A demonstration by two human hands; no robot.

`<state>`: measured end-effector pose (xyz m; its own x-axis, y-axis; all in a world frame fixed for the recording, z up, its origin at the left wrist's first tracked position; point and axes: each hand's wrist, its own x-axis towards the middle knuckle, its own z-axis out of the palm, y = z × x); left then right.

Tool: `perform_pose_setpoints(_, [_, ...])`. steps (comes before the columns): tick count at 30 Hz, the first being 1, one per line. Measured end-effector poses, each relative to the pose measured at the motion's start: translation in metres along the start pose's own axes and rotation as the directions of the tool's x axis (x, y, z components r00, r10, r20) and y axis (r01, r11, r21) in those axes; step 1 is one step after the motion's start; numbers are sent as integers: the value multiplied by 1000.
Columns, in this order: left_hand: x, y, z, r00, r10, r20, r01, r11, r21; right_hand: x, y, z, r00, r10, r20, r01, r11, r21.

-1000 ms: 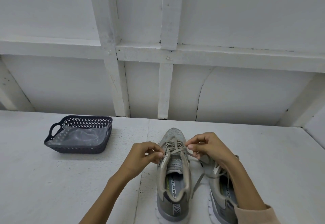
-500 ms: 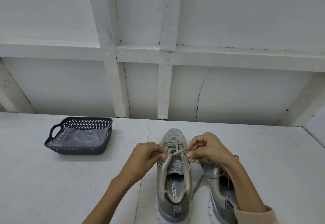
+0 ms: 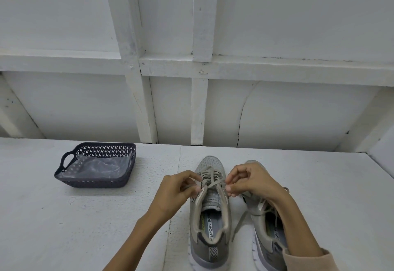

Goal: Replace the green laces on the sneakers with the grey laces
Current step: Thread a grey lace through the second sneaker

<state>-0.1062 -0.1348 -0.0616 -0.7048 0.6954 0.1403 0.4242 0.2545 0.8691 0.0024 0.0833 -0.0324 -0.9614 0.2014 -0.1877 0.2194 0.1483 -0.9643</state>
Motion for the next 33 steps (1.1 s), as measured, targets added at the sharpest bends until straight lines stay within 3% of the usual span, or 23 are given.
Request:
perform_pose_setpoints(9, [8,5,-4,996,88,33,-93,980,177,2,2,1,1000,-9,-18,9,1000,-18])
perform_pose_setpoints(19, [9,2,-8,975,166,144,-190,966,174,2,3,-1,999,-49,-21,49,999,-7])
perform_pose_setpoints(29, [7,4,6,999,29,-43,-28,1000,11,3,3,5,998,-37,-41,36,999,-35])
perform_pose_setpoints(33, [6,1,4,999,45,-20,-45,999,16,4,3,7,998,-13,-66,9,998,-64])
